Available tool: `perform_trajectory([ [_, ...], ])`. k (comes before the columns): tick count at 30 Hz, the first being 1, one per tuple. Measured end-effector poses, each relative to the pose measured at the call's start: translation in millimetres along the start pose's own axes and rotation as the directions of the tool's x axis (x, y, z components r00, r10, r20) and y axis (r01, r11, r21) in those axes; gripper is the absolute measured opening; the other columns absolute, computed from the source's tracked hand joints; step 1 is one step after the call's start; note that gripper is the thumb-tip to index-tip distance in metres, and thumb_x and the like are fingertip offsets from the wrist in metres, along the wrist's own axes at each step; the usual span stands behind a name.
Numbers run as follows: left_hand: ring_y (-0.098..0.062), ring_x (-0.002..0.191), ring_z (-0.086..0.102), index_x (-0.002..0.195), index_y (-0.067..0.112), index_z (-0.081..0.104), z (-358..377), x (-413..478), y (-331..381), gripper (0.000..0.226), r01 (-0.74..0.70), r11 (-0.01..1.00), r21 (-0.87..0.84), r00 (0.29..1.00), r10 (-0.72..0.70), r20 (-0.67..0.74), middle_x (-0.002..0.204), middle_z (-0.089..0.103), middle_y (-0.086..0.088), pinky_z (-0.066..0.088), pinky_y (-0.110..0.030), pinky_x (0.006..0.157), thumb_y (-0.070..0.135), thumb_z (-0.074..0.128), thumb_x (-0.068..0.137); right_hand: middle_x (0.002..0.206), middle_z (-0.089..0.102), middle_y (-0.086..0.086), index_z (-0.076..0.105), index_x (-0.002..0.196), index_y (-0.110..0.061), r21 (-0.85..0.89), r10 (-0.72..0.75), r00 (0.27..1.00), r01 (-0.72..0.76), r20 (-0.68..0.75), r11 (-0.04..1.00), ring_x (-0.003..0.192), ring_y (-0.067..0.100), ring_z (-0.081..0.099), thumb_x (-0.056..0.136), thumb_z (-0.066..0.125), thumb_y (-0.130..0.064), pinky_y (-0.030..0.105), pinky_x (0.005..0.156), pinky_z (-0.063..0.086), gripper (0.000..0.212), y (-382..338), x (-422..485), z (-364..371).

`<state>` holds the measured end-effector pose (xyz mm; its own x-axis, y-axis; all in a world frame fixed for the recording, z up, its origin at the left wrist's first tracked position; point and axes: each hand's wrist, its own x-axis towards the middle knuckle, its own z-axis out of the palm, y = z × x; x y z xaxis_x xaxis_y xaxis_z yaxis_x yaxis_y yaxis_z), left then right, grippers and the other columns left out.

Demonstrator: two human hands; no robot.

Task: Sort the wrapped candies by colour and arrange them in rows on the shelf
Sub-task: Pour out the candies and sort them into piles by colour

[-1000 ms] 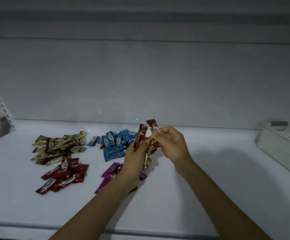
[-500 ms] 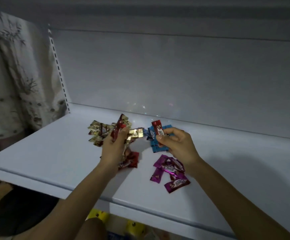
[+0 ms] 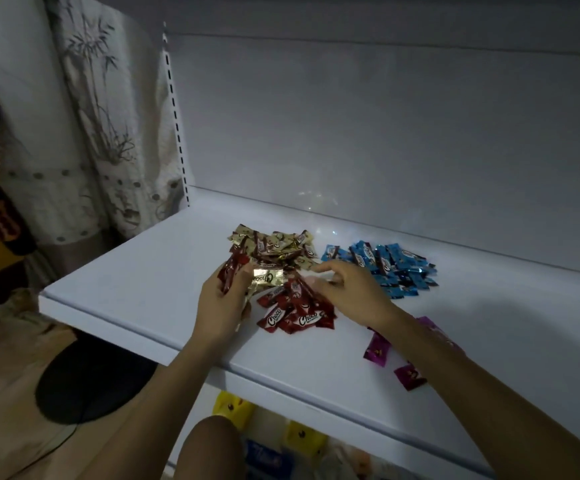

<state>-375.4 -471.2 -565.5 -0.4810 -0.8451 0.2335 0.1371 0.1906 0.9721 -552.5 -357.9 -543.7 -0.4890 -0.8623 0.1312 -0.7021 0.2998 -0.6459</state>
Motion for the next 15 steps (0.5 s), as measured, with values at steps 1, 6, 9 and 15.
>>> perform_trajectory([
  [1,-0.004,0.049,0.048,0.081,0.015,0.063,0.8,-0.5,-0.3,0.024,-0.004,1.000,-0.005,1.000,0.004,0.009,0.057,0.058,0.009,0.038,-0.023,0.052,0.031,0.053,0.096,0.088,0.061,-0.008,0.061,0.107,-0.023,0.055,0.022,0.999,-0.020,-0.039,0.998,0.076,0.013,0.060,0.094,0.051,-0.041,0.030,0.069,0.049,0.024,-0.7,1.2,-0.6],
  [6,-0.002,0.064,0.062,0.093,0.023,0.067,2.5,-1.3,-2.9,0.019,-0.018,1.000,-0.003,0.999,0.019,0.041,0.077,0.071,0.009,0.045,-0.020,0.057,0.032,0.052,0.097,0.059,0.034,0.000,0.040,0.079,-0.013,0.621,0.303,0.953,-0.246,0.014,0.744,0.040,0.008,0.026,0.085,0.035,-0.007,0.019,0.036,0.019,0.010,-6.0,11.6,-9.7],
  [9,-0.006,0.076,0.067,0.100,0.023,0.068,2.7,-0.9,-6.3,0.020,-0.039,0.999,0.028,0.997,0.037,0.066,0.089,0.074,0.006,0.051,-0.025,0.066,0.034,0.051,0.097,0.060,0.041,0.004,0.050,0.088,-0.009,0.806,0.263,0.962,-0.214,0.075,0.551,0.035,0.008,0.029,0.085,0.040,0.002,0.014,0.033,0.017,0.014,-11.0,14.0,-15.4],
  [15,-0.004,0.065,0.064,0.099,0.020,0.068,3.6,-2.3,-5.3,0.019,-0.030,1.000,-0.008,0.999,0.030,0.031,0.082,0.073,0.005,0.043,-0.015,0.055,0.032,0.052,0.096,0.070,0.061,0.005,0.066,0.103,-0.013,0.722,0.256,0.966,-0.203,0.038,0.661,0.038,0.007,0.029,0.083,0.070,-0.010,0.017,0.034,0.021,0.021,-21.4,27.7,-12.8],
])
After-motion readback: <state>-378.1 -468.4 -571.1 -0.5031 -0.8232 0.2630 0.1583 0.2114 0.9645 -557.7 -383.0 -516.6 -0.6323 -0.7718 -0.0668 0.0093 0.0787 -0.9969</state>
